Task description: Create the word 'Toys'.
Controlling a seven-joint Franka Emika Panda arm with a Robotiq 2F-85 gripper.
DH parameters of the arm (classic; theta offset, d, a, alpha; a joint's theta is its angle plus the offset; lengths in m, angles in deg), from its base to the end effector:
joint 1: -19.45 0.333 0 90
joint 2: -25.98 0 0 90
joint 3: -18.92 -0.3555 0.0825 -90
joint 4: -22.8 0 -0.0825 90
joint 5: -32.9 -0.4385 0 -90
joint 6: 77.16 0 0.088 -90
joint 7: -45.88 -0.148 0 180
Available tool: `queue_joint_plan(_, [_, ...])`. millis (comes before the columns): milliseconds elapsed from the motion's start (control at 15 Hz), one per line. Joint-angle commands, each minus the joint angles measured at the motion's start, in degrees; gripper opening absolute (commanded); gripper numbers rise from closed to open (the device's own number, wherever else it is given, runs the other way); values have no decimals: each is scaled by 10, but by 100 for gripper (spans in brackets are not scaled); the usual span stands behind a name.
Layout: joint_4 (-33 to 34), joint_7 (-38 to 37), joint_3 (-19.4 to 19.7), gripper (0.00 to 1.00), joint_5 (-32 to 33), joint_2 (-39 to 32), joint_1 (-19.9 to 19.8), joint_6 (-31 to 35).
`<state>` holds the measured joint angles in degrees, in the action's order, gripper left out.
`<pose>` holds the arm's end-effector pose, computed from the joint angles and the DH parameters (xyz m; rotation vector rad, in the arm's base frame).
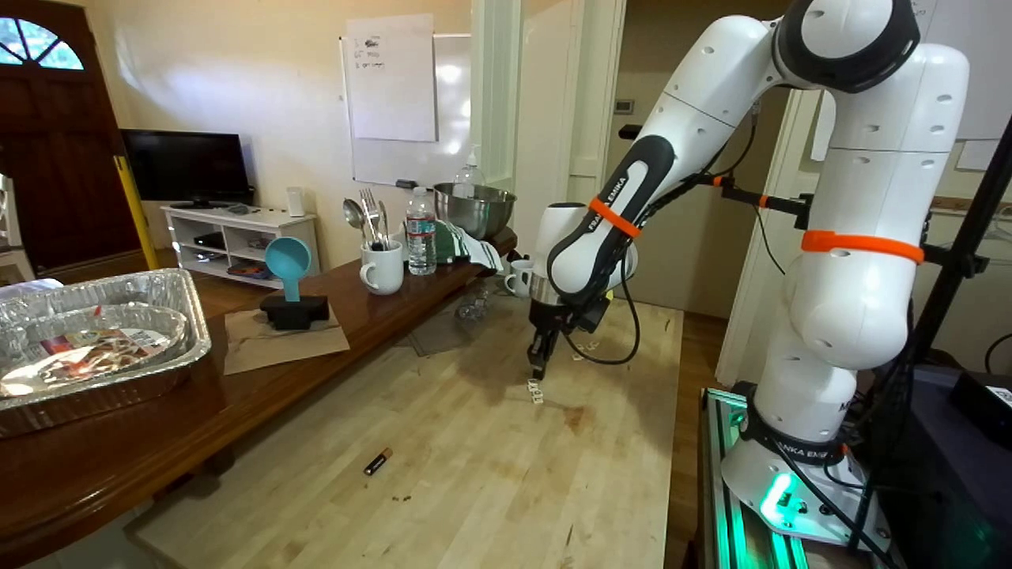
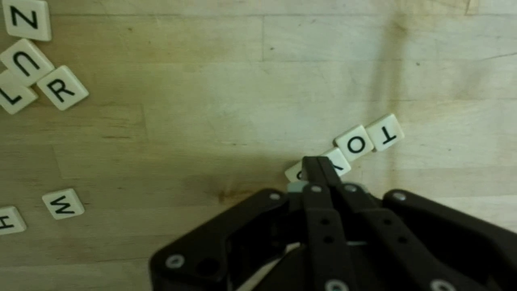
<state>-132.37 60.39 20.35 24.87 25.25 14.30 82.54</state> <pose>0.4353 -0.0546 0.1789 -3.0998 -0.0133 -0.1159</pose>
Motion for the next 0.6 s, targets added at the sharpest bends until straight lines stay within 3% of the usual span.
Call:
queue_joint_plan(0, [-29,43,5,26,9,31,8,-2])
queue_joint_plan(67, [-33,56,6,27,13,36,8,-2])
queue_joint_plan(533, [-36,172,10,77,-12,47,24,-3])
